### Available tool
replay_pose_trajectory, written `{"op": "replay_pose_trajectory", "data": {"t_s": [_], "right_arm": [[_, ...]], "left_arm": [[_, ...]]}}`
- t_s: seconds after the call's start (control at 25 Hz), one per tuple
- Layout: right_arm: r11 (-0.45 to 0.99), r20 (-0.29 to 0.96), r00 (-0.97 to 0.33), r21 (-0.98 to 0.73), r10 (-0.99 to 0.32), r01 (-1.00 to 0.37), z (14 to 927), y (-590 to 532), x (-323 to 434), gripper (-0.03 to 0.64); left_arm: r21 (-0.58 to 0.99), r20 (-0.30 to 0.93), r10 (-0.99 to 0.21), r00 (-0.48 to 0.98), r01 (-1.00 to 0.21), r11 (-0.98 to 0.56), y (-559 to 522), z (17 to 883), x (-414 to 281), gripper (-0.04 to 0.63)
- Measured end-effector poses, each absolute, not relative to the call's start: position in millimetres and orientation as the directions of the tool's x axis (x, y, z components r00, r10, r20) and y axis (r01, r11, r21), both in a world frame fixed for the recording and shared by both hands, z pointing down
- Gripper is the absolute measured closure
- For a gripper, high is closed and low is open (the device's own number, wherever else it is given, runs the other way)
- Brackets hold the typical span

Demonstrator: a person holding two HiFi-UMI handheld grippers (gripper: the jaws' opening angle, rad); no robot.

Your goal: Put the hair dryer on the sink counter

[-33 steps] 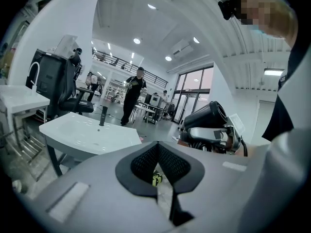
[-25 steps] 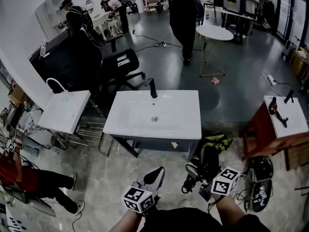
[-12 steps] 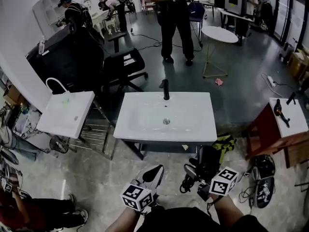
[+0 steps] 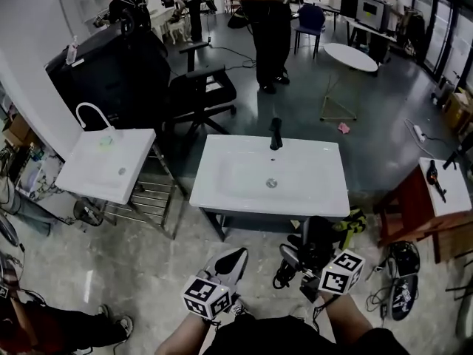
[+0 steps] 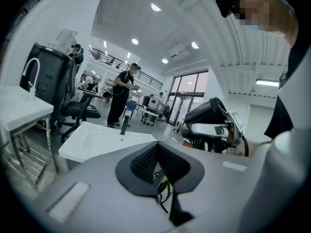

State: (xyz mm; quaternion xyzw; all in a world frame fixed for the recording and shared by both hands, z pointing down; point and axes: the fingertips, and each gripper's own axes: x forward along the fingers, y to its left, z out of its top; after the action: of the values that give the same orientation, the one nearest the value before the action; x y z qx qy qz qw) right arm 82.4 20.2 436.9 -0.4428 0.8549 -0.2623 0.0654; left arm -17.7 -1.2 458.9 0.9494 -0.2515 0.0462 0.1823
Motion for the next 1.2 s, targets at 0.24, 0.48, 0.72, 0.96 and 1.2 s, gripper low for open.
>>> {"op": "replay_pose_trajectory", "data": {"t_s": [0.24, 0.48, 0.72, 0.96, 1.2], "right_arm": [[0.490, 0.156, -0.627, -0.491, -0.763, -0.720, 443.1, -14.9, 52.7, 0.446], [0.490, 0.176, -0.617, -0.460, -0.767, -0.741, 441.7, -48.1, 29.1, 0.447], [0.504, 0.160, -0.616, -0.438, -0.771, -0.744, 430.0, -65.4, 0.5, 0.448], [0.529, 0.162, -0.626, -0.399, -0.763, -0.749, 418.4, -72.9, -14.2, 0.447], [0.568, 0.174, -0.649, -0.353, -0.741, -0.743, 411.7, -94.8, -24.7, 0.448]], "left_arm": [[0.345, 0.176, -0.501, 0.847, -0.530, -0.774, -24.3, 467.6, -51.5, 0.592], [0.348, 0.169, -0.485, 0.858, -0.512, -0.785, -39.6, 465.7, -73.5, 0.592], [0.320, 0.142, -0.464, 0.874, -0.484, -0.814, -43.0, 447.9, -94.9, 0.592], [0.302, 0.105, -0.470, 0.876, -0.479, -0.824, -47.6, 434.3, -102.2, 0.592], [0.290, 0.100, -0.492, 0.865, -0.498, -0.817, -55.7, 430.1, -108.0, 0.592]]}}
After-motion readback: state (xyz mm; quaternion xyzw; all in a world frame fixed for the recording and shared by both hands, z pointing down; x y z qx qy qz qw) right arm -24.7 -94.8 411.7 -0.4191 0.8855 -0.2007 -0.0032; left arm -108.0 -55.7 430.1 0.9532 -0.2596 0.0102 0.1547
